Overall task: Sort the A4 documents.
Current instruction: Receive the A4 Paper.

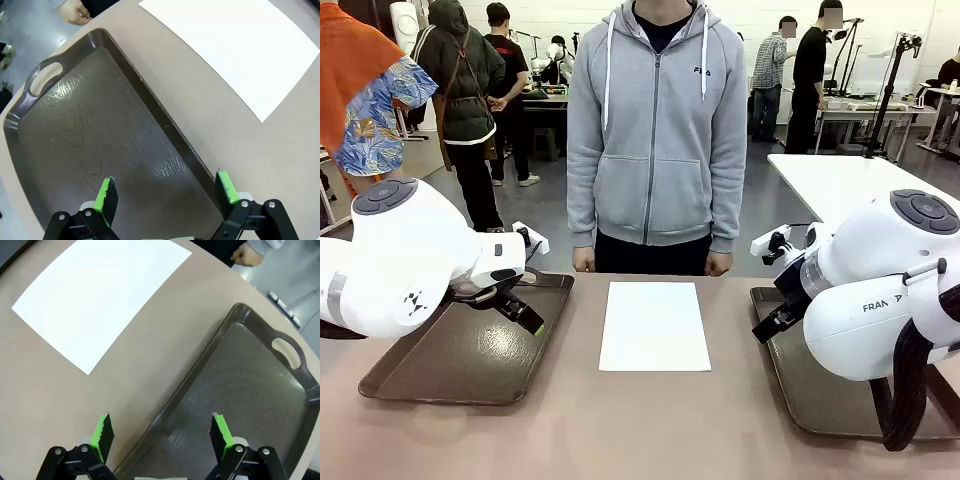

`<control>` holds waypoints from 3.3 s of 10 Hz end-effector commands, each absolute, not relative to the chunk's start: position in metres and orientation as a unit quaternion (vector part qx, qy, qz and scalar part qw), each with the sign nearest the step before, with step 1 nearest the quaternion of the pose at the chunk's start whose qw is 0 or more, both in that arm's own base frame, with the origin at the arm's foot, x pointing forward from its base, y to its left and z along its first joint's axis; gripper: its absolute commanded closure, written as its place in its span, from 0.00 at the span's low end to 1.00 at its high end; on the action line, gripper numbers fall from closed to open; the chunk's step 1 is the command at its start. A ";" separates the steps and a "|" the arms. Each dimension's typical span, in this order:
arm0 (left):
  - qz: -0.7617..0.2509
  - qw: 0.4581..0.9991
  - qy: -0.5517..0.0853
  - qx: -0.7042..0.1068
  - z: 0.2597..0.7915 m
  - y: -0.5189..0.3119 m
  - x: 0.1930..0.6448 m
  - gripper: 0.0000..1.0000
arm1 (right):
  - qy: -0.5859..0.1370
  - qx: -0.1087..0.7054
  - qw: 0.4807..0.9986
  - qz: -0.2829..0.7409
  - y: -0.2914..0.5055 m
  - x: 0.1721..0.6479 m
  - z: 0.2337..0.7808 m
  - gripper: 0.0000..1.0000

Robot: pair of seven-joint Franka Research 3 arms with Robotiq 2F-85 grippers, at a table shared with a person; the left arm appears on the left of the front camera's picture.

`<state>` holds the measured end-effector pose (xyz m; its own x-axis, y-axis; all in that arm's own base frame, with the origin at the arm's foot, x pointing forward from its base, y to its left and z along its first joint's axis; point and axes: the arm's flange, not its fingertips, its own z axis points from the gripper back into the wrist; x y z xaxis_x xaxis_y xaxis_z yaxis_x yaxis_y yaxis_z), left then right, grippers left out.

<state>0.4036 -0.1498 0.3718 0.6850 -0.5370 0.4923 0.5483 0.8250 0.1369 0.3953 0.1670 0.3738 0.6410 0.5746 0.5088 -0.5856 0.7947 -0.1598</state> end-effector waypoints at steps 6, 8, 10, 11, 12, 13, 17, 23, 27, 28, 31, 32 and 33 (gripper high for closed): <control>-0.296 0.918 -0.265 -0.011 0.372 -0.150 0.404 0.00 | -0.277 0.010 0.906 0.320 0.167 0.395 0.374 0.00; -0.296 0.918 -0.265 -0.011 0.372 -0.150 0.404 0.00 | -0.277 0.010 0.906 0.320 0.167 0.395 0.374 0.00; -0.296 0.918 -0.265 -0.011 0.372 -0.150 0.404 0.00 | -0.277 0.010 0.906 0.320 0.167 0.395 0.374 0.00; -0.296 0.918 -0.265 -0.011 0.372 -0.150 0.404 0.00 | -0.277 0.010 0.906 0.320 0.167 0.395 0.374 0.00; -0.296 0.918 -0.265 -0.011 0.372 -0.150 0.404 0.00 | -0.277 0.010 0.906 0.320 0.167 0.395 0.374 0.00; -0.296 0.918 -0.265 -0.011 0.372 -0.150 0.404 0.00 | -0.277 0.010 0.906 0.320 0.167 0.395 0.374 0.00; -0.296 0.918 -0.265 -0.011 0.372 -0.150 0.404 0.00 | -0.277 0.010 0.906 0.320 0.167 0.395 0.374 0.00; -0.296 0.918 -0.265 -0.011 0.372 -0.150 0.403 0.00 | -0.277 0.010 0.906 0.320 0.167 0.395 0.374 0.00; -0.255 0.932 -0.254 -0.043 0.411 -0.104 0.374 0.00 | -0.301 0.049 0.913 0.269 0.121 0.371 0.405 0.00; -0.250 0.931 -0.259 -0.061 0.423 -0.093 0.363 0.00 | -0.314 0.064 0.912 0.256 0.096 0.359 0.425 0.00; -0.275 0.914 -0.274 -0.121 0.456 -0.076 0.331 0.00 | -0.360 0.100 0.893 0.253 0.032 0.317 0.477 0.00; -0.287 0.908 -0.278 -0.127 0.469 -0.070 0.319 0.00 | -0.372 0.106 0.887 0.254 0.011 0.299 0.492 0.00; -0.296 0.904 -0.283 -0.126 0.479 -0.063 0.309 0.00 | -0.390 0.108 0.880 0.248 -0.003 0.285 0.503 0.00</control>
<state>0.3549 -0.0804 0.5010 0.6902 -0.4442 0.5712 0.5683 0.8214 -0.0479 0.3512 0.0149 0.5406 0.5961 0.3441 0.7255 -0.5023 0.8647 0.0025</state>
